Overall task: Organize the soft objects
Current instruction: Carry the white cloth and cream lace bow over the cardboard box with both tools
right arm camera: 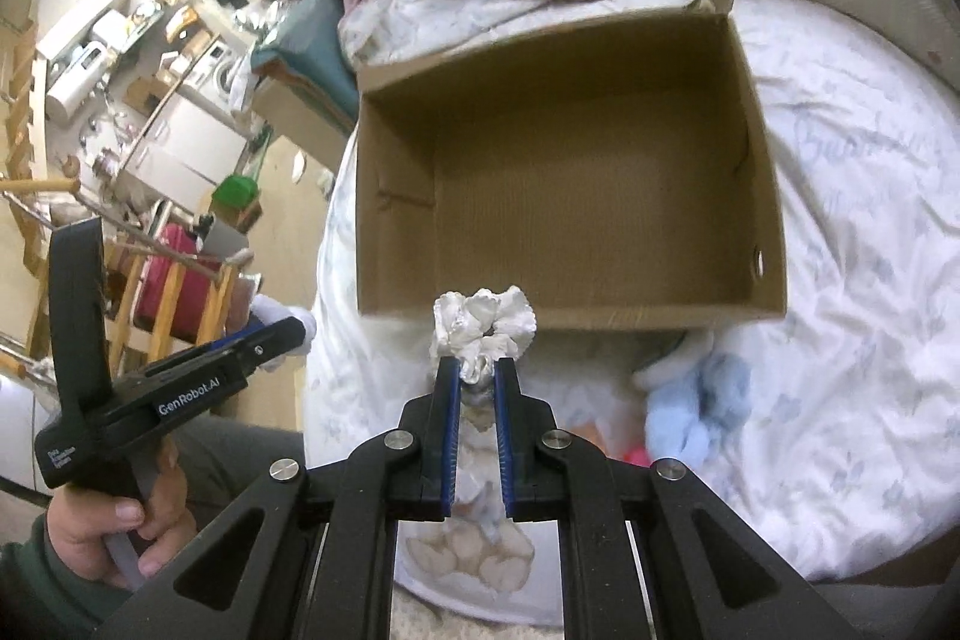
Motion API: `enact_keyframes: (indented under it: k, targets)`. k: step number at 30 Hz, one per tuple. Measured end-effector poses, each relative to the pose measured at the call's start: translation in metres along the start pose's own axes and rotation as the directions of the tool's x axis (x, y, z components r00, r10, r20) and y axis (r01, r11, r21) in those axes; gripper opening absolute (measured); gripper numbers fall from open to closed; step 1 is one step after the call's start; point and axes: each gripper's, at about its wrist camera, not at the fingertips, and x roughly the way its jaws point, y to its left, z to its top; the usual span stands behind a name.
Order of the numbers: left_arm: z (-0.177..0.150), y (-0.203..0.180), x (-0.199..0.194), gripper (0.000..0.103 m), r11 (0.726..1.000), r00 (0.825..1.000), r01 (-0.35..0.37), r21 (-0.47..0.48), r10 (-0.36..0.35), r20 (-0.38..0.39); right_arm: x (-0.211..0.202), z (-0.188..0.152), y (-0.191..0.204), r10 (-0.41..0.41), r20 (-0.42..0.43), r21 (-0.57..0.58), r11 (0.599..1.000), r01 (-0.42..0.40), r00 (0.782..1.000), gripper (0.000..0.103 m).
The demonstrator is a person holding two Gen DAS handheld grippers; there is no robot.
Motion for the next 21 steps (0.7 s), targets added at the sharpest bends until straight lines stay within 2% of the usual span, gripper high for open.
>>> enact_keyframes:
  k: [6, 11, 16, 21]
  targets:
    - [0.03, -0.02, 0.001, 0.022, 0.999, 0.999, -0.016, 0.043, 0.015, 0.039, -0.003, 0.025, -0.015, 0.002, 0.044, 0.015, 1.0, -0.002, 0.999, 0.013]
    - [0.046, -0.037, 0.014, 0.022, 0.998, 0.999, -0.025, 0.066, 0.022, 0.04, 0.001, 0.042, -0.03, -0.023, 0.068, 0.026, 0.999, 0.021, 0.997, 0.013]
    - [0.051, -0.054, 0.04, 0.022, 0.994, 0.999, -0.045, 0.098, 0.042, 0.029, 0.018, 0.051, -0.055, -0.055, 0.087, 0.076, 0.996, 0.049, 0.995, 0.013]
    - [0.055, -0.067, 0.069, 0.022, 0.986, 0.997, -0.082, 0.147, 0.082, 0.007, 0.04, 0.051, -0.08, -0.044, 0.068, 0.149, 0.988, 0.034, 0.997, 0.013]
